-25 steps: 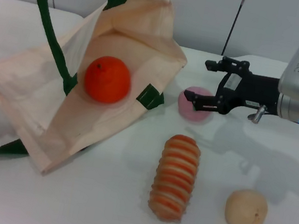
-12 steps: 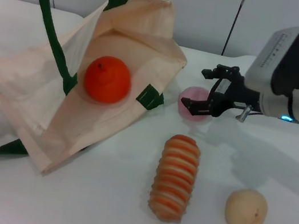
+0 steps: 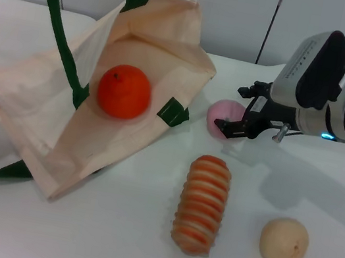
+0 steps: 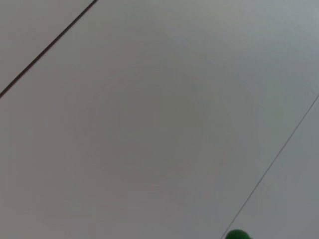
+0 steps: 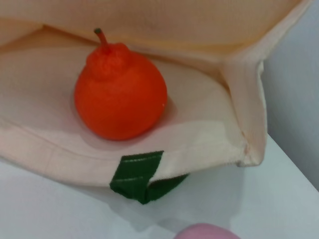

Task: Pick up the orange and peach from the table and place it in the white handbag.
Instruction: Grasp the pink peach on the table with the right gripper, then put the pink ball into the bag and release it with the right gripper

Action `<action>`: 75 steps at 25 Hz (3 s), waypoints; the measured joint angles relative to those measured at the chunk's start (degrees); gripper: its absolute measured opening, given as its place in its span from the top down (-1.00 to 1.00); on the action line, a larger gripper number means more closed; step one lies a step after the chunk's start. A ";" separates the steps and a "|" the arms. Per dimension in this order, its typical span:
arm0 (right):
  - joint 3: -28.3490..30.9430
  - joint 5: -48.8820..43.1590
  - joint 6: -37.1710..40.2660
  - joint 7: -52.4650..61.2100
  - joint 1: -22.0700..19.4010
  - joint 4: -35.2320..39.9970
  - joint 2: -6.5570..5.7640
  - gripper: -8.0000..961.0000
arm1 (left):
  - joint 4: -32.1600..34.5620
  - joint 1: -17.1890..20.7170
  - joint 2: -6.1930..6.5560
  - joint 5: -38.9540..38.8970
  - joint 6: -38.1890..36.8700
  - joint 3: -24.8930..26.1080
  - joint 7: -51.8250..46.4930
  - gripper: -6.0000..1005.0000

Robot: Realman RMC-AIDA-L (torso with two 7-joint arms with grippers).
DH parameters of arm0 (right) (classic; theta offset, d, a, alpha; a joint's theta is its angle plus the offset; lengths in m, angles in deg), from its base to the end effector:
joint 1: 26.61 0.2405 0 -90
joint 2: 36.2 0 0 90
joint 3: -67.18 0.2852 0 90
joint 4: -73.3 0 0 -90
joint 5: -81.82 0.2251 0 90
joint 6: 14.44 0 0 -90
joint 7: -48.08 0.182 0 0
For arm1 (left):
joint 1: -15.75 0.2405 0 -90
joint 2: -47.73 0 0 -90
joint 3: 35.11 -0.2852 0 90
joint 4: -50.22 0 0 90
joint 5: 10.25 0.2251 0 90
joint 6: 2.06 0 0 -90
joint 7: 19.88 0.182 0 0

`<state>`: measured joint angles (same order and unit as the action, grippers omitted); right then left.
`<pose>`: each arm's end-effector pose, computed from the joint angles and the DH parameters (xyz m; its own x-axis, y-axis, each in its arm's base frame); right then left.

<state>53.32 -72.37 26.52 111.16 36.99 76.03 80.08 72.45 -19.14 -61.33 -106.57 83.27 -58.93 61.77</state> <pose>0.2146 0.4972 -0.1379 0.9936 -0.1117 0.0138 -0.0932 -0.8848 -0.4566 -0.2751 0.4467 0.1030 0.0945 0.2741 0.9570 0.7963 -0.5977 0.0926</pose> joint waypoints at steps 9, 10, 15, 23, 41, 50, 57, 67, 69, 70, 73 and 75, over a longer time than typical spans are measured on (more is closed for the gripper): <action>-2.08 -0.28 -1.69 0.97 0.23 -0.98 0.08 -0.83 | -0.18 -0.16 0.00 0.00 0.00 0.00 0.00 0.73; -2.68 -0.30 -2.45 1.36 0.40 -1.39 0.09 -0.82 | -0.23 -0.19 0.00 0.00 -0.11 0.00 0.00 0.73; -4.12 -0.30 -4.47 1.91 0.77 -2.79 0.09 -0.81 | -1.17 -0.35 0.00 0.00 -0.68 0.00 0.49 0.73; -4.23 -0.35 -4.56 2.54 1.21 -3.00 0.08 -0.57 | -1.36 -0.23 0.03 0.03 -0.70 0.00 0.73 0.73; -4.34 -0.32 -4.22 2.57 1.29 -2.99 0.08 -0.28 | -1.31 0.11 0.25 0.08 -0.69 0.00 0.79 0.70; -3.35 0.29 2.28 2.58 0.85 -0.55 -0.05 -0.21 | -1.34 0.45 0.60 0.04 -0.69 0.00 0.52 0.69; -1.15 0.38 6.29 2.58 -0.71 3.08 -0.09 -0.19 | -1.40 0.59 0.70 -0.01 -0.69 0.00 0.47 0.67; 1.12 0.49 25.80 2.41 -3.04 11.18 -0.09 -0.08 | -1.43 1.01 0.79 -0.01 -0.74 0.00 0.50 0.66; 1.50 0.83 30.19 1.81 -2.99 12.11 -0.09 -0.02 | -1.48 0.89 0.79 -0.01 -0.76 0.00 0.52 0.65; 1.59 0.98 31.24 1.47 -2.62 12.07 -0.06 -0.02 | -1.56 0.79 0.79 -0.01 -0.76 0.00 0.52 0.65; 1.78 1.31 31.39 0.42 -0.60 10.34 0.17 -0.01 | -2.33 0.20 0.80 -0.01 -0.78 -0.02 0.60 0.64; 2.01 2.26 30.07 -0.56 1.15 7.99 0.23 0.00 | -2.80 -0.40 0.79 0.08 -0.78 -0.07 0.71 0.64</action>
<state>55.33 -70.11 56.59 110.60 38.14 84.02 80.31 69.65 -19.55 -60.54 -106.48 82.48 -59.01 62.48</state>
